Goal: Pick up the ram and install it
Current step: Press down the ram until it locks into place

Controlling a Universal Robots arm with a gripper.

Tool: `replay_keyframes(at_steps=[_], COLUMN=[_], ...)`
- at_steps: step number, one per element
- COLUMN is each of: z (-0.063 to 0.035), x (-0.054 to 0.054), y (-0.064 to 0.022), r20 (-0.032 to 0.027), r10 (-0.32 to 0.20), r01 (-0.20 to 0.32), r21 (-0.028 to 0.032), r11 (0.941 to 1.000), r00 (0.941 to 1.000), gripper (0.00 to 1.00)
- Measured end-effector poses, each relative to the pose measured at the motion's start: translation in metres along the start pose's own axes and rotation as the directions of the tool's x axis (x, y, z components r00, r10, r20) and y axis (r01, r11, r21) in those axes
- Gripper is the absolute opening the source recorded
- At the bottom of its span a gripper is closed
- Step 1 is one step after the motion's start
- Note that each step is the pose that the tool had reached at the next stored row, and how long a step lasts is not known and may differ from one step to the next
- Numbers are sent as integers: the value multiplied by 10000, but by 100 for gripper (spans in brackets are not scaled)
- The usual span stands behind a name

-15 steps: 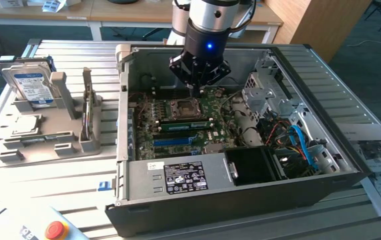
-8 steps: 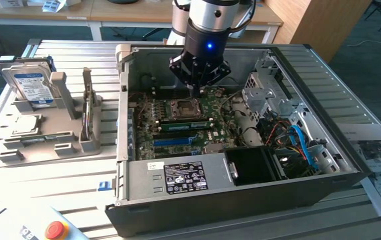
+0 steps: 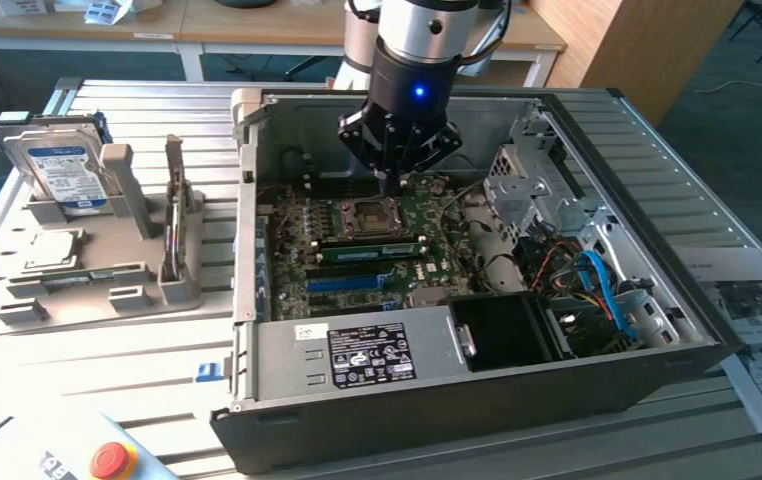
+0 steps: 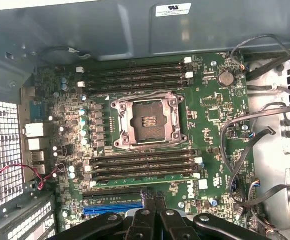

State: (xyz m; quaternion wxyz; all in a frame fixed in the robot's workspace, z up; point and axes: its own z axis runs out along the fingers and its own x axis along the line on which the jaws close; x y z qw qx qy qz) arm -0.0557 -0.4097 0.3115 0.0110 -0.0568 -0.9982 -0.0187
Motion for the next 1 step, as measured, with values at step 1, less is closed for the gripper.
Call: replay_keyframes(at_steps=[1], z=[0], x=[0], y=[0], r20=[0], r10=[1], r01=[-1], r21=[0], r11=[10000], r00=[10000], gripper=[11])
